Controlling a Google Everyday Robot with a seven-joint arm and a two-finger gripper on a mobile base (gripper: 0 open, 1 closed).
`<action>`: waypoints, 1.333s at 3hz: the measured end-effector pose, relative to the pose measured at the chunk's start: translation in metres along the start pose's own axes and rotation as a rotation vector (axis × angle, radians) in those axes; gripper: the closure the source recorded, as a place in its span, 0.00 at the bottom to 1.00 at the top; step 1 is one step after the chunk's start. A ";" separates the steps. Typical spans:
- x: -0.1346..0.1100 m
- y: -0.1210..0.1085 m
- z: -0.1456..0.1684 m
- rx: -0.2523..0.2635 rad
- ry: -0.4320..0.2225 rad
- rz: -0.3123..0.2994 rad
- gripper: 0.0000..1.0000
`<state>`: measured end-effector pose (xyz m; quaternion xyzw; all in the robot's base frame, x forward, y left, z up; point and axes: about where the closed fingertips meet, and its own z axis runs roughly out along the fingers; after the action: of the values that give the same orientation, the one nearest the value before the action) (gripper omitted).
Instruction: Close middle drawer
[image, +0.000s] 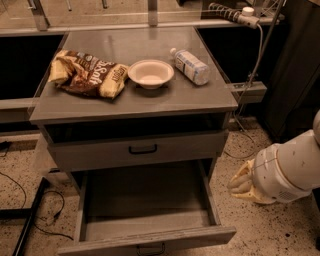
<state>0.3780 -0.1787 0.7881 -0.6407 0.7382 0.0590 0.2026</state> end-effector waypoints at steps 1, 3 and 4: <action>0.000 0.000 0.000 0.000 0.000 0.001 1.00; 0.037 0.008 0.081 -0.036 -0.019 0.121 1.00; 0.065 -0.008 0.125 0.037 -0.031 0.179 1.00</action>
Offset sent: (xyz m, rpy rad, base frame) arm 0.0042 -0.0003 -0.0964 0.0632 0.1451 -0.0945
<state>0.4075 -0.1966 0.6514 -0.5674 0.7902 0.0731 0.2198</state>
